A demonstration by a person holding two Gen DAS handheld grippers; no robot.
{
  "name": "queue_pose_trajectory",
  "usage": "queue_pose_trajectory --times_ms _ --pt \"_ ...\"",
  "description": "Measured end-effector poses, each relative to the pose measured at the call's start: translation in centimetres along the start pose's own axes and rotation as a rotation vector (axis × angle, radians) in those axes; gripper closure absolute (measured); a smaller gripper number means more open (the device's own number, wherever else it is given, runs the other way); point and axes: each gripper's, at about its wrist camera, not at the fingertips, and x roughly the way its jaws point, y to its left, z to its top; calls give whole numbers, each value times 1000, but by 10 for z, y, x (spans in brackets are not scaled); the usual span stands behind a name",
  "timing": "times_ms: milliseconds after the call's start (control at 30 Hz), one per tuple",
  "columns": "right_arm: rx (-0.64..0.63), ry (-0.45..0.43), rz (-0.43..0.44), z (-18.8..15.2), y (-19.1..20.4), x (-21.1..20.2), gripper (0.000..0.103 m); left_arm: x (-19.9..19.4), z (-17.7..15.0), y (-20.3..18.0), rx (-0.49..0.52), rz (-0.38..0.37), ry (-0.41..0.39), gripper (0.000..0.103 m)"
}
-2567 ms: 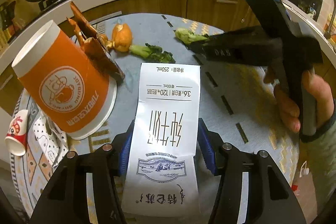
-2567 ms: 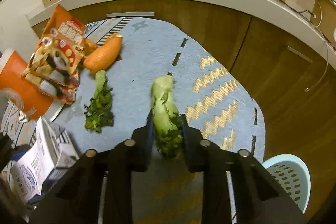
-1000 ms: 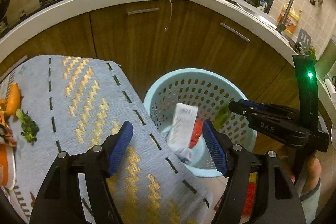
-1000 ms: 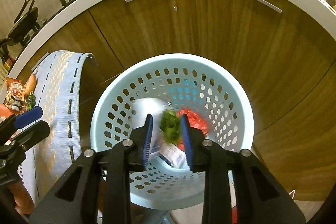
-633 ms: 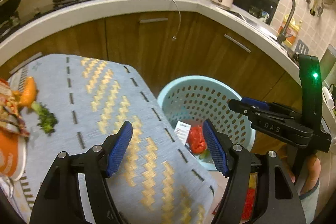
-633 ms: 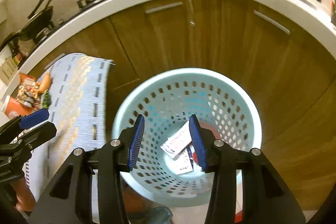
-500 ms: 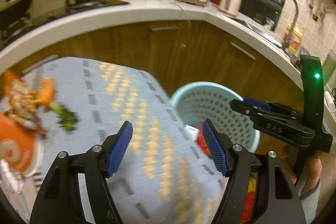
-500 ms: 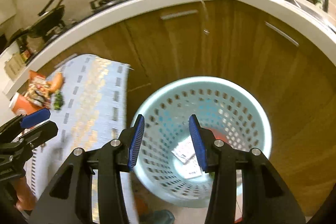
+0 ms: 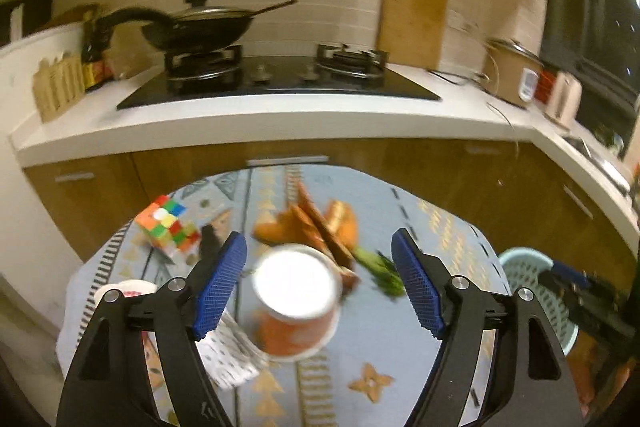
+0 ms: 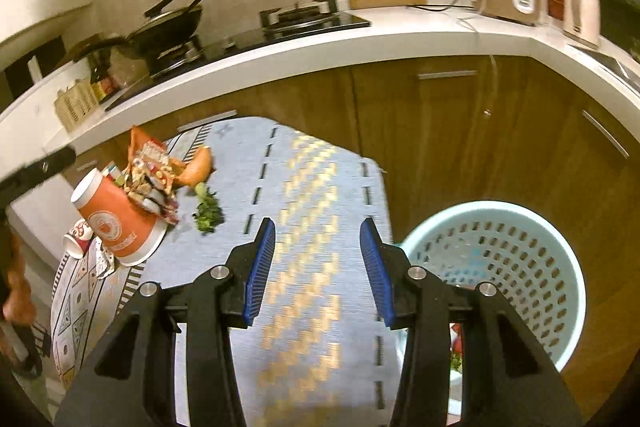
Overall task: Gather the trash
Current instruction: 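Grasp the leafy greens with the right tool while the left tool grasps the orange cup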
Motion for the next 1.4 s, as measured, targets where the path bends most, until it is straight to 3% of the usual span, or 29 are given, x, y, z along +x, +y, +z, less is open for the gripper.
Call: queue_pose_trajectory --times_ms 67,133,200,333,433,533,633,733,800,933,1033,1200,1400 --pt "-14 4 2 0 7 2 62 14 7 12 -23 -48 40 33" --pt "-25 11 7 0 13 3 62 27 8 16 -35 -85 85 46" --pt "-37 13 5 -1 17 2 62 33 1 19 -47 -137 114 50" --pt "-41 20 2 -3 16 2 62 12 -15 10 -16 -198 80 50" --pt "-37 24 7 -3 15 1 62 -10 -31 -4 19 -301 87 50" --pt "-30 22 27 -2 15 1 62 -24 -53 -20 58 -346 111 48" --pt "-32 28 39 -4 18 2 62 -23 -77 -33 72 -352 188 48" --pt "-42 29 48 -6 21 1 62 -18 -102 -35 65 -324 247 48" --pt "-43 31 55 -8 21 1 62 -15 -112 -29 39 -256 256 48" --pt "-45 38 84 -6 25 7 62 -7 -122 -18 -61 -105 276 33" --pt "-82 44 105 1 37 16 62 7 -117 -8 -160 -88 305 17" --pt "-161 73 152 16 63 39 62 37 -106 -12 -246 -60 371 17" --pt "-250 107 159 26 87 68 62 53 -105 -23 -230 -8 385 17"
